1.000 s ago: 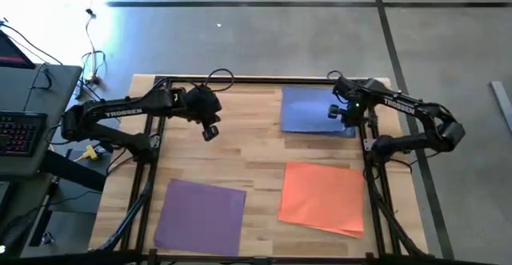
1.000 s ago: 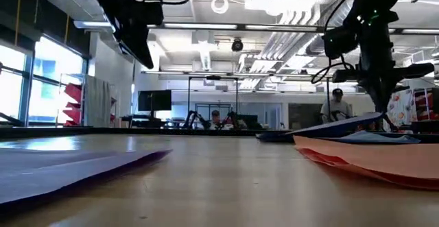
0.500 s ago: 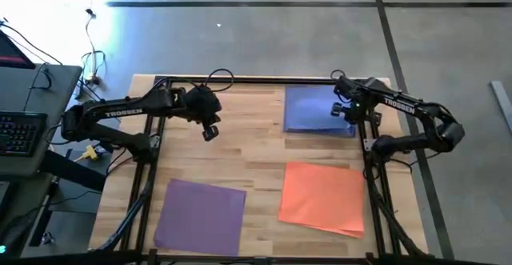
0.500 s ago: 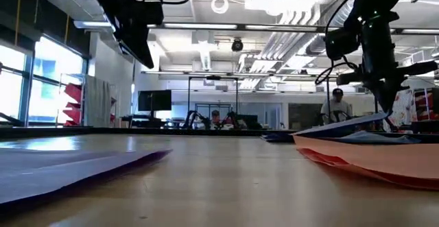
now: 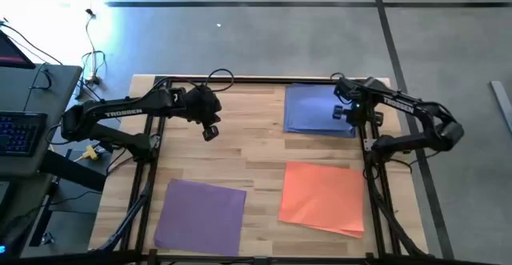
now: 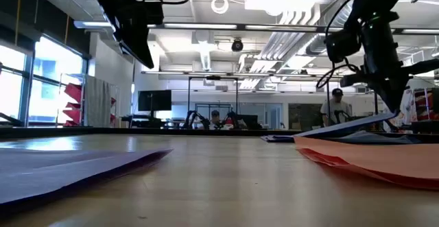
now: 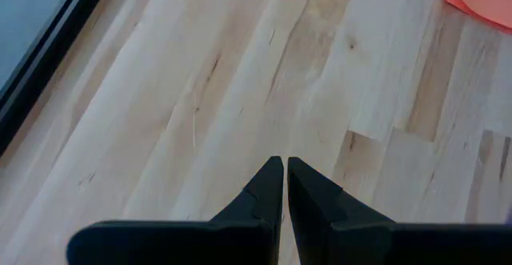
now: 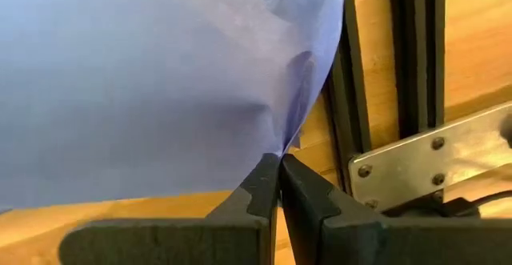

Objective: Organize paper
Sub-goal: Stack the blue colored paper on top of the blue colored paper

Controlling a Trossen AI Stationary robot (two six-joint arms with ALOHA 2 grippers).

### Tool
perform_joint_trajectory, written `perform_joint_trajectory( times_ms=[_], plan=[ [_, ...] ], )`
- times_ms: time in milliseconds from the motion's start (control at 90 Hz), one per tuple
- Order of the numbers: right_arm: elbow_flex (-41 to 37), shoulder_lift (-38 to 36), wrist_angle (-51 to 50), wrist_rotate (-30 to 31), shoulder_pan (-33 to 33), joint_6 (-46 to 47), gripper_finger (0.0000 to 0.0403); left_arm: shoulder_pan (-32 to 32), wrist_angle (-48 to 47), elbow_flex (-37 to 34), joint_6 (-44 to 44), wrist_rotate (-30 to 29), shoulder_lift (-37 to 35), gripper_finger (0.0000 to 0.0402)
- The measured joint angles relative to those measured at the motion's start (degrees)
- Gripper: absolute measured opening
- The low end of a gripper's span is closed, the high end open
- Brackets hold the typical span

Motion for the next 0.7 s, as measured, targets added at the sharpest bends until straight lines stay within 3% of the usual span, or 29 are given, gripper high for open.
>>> perform_joint_trajectory(
  times_ms=[400, 700],
  plan=[
    [0.00, 5.88, -0.23, 0.91, 1.67, -3.33, 0.0006, 0.02, 0.02, 0.02, 0.00, 0.00, 0.00, 0.0000],
    [0.00, 7.39, -1.38, 1.06, 2.78, 1.45, 0.0076, 0.02, 0.02, 0.02, -0.07, 0.00, 0.00, 0.0000]
  ],
)
